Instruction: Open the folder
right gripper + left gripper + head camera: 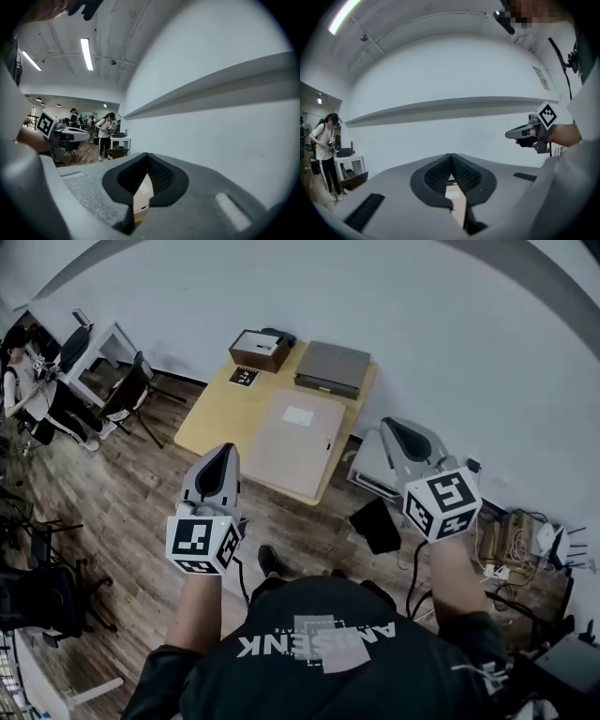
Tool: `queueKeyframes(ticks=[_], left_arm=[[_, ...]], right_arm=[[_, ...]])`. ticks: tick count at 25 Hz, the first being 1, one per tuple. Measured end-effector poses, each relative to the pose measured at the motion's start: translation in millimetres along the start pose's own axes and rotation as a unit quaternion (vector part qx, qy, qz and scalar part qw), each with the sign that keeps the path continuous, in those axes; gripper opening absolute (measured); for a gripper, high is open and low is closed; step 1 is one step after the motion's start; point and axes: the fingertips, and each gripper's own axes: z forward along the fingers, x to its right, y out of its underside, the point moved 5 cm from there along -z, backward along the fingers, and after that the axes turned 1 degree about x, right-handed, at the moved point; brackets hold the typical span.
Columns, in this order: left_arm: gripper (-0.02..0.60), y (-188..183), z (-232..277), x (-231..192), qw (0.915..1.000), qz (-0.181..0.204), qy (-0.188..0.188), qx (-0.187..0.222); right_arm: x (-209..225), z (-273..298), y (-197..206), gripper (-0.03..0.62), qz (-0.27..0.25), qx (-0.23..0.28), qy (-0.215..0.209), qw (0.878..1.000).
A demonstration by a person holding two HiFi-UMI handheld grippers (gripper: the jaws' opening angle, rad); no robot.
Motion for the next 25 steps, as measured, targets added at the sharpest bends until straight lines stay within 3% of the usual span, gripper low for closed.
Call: queueKeyframes(ticks=[7, 14, 18, 20, 25], left_arm=[[0.000, 2, 26, -73, 0.9986, -0.002, 0.051, 0.014], [0.002, 12, 53, -116, 0.9965, -0.014, 0.082, 0.014], [0.006, 14, 61, -129, 0.9927, -0.027, 0.117, 0.011], [0.067, 16, 67, -132, 0.9907, -0.023, 0.134, 0.006], [0.084, 20, 78, -131, 0.9899, -0.012, 0.141, 0.006]], right_arm=[[-23, 38, -7, 0.005, 0.033, -0.009, 0.068, 0.997], [-41, 61, -11, 0.005, 0.038, 0.000, 0.126, 0.991], [-45, 65, -11, 0.005, 0.045, -0.004, 0.165, 0.985], [-45, 67, -7, 0.005, 0.052, -0.017, 0.179, 0.982], [-38, 68, 1, 0.026, 0.070, -0.024, 0.174, 0.982]])
